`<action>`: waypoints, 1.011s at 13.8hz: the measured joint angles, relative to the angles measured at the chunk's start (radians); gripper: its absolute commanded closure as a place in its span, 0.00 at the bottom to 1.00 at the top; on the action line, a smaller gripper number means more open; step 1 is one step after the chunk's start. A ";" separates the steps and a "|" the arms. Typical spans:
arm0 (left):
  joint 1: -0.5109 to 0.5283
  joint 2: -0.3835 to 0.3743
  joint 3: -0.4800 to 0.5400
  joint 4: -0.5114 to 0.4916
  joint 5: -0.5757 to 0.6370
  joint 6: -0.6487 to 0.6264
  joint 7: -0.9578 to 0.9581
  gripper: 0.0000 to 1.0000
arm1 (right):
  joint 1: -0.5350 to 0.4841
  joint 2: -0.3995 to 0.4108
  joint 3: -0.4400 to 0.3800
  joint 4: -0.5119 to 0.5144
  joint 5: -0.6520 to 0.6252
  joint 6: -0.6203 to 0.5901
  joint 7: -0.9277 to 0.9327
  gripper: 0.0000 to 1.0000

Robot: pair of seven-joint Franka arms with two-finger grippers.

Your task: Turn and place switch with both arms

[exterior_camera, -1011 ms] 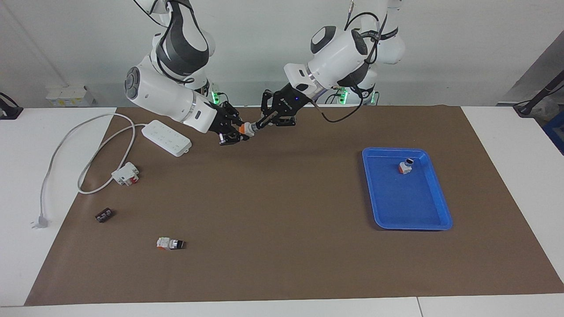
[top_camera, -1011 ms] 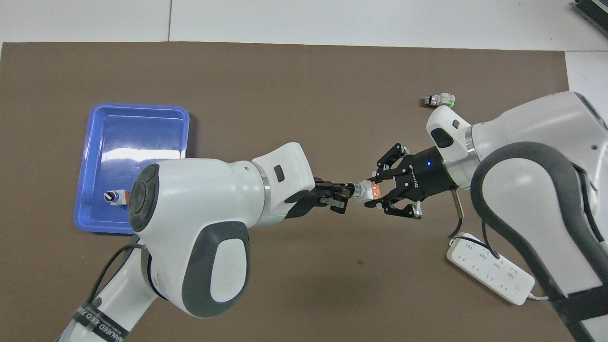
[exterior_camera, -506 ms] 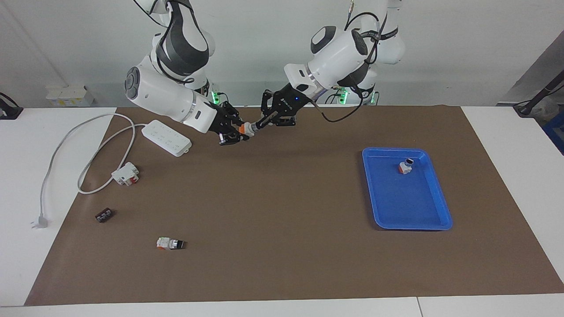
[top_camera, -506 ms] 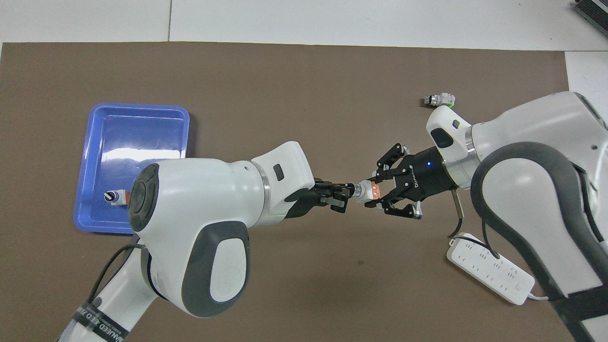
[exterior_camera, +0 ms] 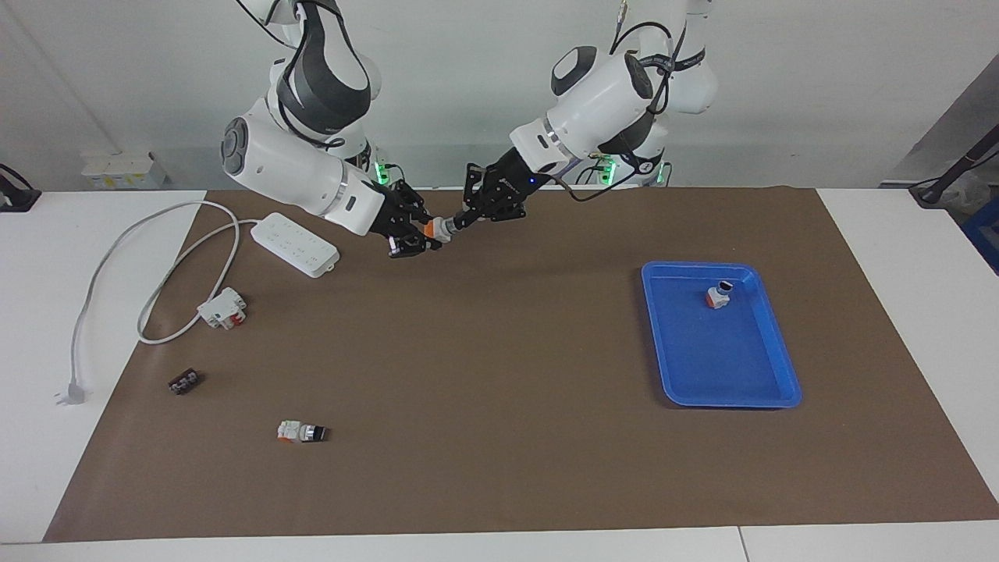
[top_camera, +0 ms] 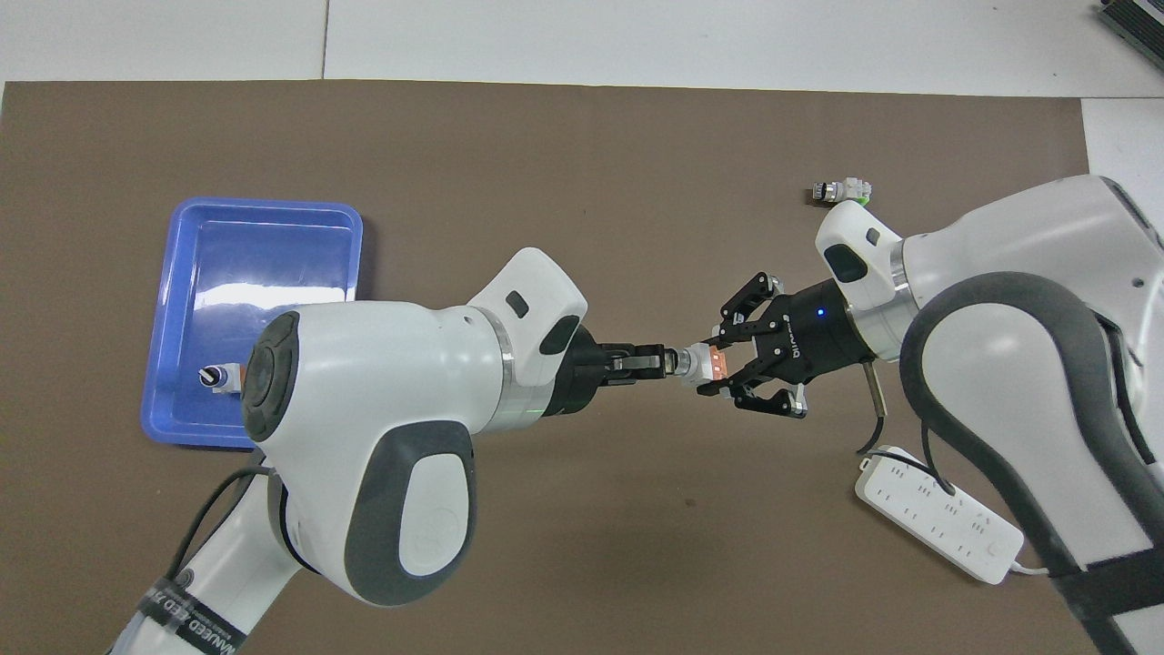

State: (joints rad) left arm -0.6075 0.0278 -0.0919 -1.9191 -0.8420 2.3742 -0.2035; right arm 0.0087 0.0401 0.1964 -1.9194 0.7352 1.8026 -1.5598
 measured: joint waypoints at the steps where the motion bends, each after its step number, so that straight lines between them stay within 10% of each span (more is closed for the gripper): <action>1: 0.000 0.000 0.000 0.000 -0.001 0.004 -0.059 1.00 | 0.000 0.000 0.000 0.001 0.000 0.003 0.000 1.00; 14: -0.001 0.000 -0.004 0.000 -0.002 0.045 -0.853 1.00 | -0.001 0.000 -0.001 0.009 0.000 0.013 0.010 1.00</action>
State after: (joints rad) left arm -0.6083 0.0283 -0.0962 -1.9195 -0.8441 2.4192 -1.0564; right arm 0.0079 0.0401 0.1957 -1.9107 0.7355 1.8157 -1.5497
